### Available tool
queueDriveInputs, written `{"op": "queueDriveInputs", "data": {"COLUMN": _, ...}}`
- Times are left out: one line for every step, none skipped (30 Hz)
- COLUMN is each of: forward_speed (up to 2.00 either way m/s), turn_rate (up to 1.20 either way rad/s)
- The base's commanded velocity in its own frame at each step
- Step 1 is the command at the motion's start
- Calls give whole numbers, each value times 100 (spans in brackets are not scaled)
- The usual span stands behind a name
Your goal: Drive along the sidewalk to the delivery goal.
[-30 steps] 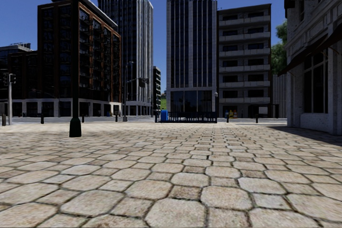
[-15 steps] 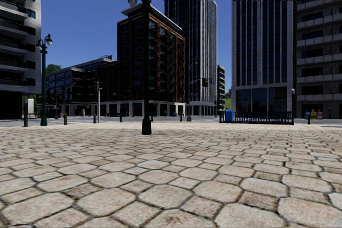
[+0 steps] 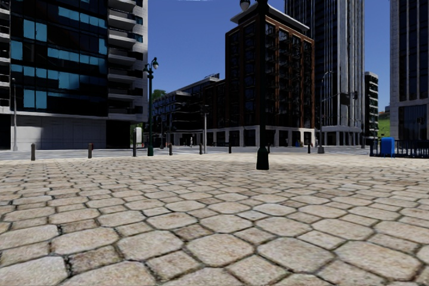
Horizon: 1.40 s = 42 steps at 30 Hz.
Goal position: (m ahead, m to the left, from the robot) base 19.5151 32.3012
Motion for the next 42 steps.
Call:
{"op": "queueDriveInputs", "data": {"forward_speed": 169, "turn_rate": 0}}
{"op": "queueDriveInputs", "data": {"forward_speed": 176, "turn_rate": 0}}
{"op": "queueDriveInputs", "data": {"forward_speed": 186, "turn_rate": 0}}
{"op": "queueDriveInputs", "data": {"forward_speed": 186, "turn_rate": 0}}
{"op": "queueDriveInputs", "data": {"forward_speed": 200, "turn_rate": 0}}
{"op": "queueDriveInputs", "data": {"forward_speed": 200, "turn_rate": 0}}
{"op": "queueDriveInputs", "data": {"forward_speed": 200, "turn_rate": 0}}
{"op": "queueDriveInputs", "data": {"forward_speed": 200, "turn_rate": 0}}
{"op": "queueDriveInputs", "data": {"forward_speed": 200, "turn_rate": 0}}
{"op": "queueDriveInputs", "data": {"forward_speed": 200, "turn_rate": 0}}
{"op": "queueDriveInputs", "data": {"forward_speed": 200, "turn_rate": 0}}
{"op": "queueDriveInputs", "data": {"forward_speed": 200, "turn_rate": 0}}
{"op": "queueDriveInputs", "data": {"forward_speed": 200, "turn_rate": 0}}
{"op": "queueDriveInputs", "data": {"forward_speed": 200, "turn_rate": 0}}
{"op": "queueDriveInputs", "data": {"forward_speed": 200, "turn_rate": 0}}
{"op": "queueDriveInputs", "data": {"forward_speed": 200, "turn_rate": 0}}
{"op": "queueDriveInputs", "data": {"forward_speed": 200, "turn_rate": 0}}
{"op": "queueDriveInputs", "data": {"forward_speed": 200, "turn_rate": 0}}
{"op": "queueDriveInputs", "data": {"forward_speed": 200, "turn_rate": 0}}
{"op": "queueDriveInputs", "data": {"forward_speed": 200, "turn_rate": 0}}
{"op": "queueDriveInputs", "data": {"forward_speed": 200, "turn_rate": 0}}
{"op": "queueDriveInputs", "data": {"forward_speed": 200, "turn_rate": 0}}
{"op": "queueDriveInputs", "data": {"forward_speed": 200, "turn_rate": 0}}
{"op": "queueDriveInputs", "data": {"forward_speed": 200, "turn_rate": 0}}
{"op": "queueDriveInputs", "data": {"forward_speed": 200, "turn_rate": 0}}
{"op": "queueDriveInputs", "data": {"forward_speed": 200, "turn_rate": 0}}
{"op": "queueDriveInputs", "data": {"forward_speed": 200, "turn_rate": 0}}
{"op": "queueDriveInputs", "data": {"forward_speed": 200, "turn_rate": 0}}
{"op": "queueDriveInputs", "data": {"forward_speed": 200, "turn_rate": 0}}
{"op": "queueDriveInputs", "data": {"forward_speed": 200, "turn_rate": 0}}
{"op": "queueDriveInputs", "data": {"forward_speed": 200, "turn_rate": 0}}
{"op": "queueDriveInputs", "data": {"forward_speed": 200, "turn_rate": 0}}
{"op": "queueDriveInputs", "data": {"forward_speed": 200, "turn_rate": 0}}
{"op": "queueDriveInputs", "data": {"forward_speed": 200, "turn_rate": 0}}
{"op": "queueDriveInputs", "data": {"forward_speed": 200, "turn_rate": 0}}
{"op": "queueDriveInputs", "data": {"forward_speed": 200, "turn_rate": 0}}
{"op": "queueDriveInputs", "data": {"forward_speed": 200, "turn_rate": 0}}
{"op": "queueDriveInputs", "data": {"forward_speed": 200, "turn_rate": 0}}
{"op": "queueDriveInputs", "data": {"forward_speed": 200, "turn_rate": 0}}
{"op": "queueDriveInputs", "data": {"forward_speed": 200, "turn_rate": 0}}
{"op": "queueDriveInputs", "data": {"forward_speed": 200, "turn_rate": 0}}
{"op": "queueDriveInputs", "data": {"forward_speed": 200, "turn_rate": 0}}
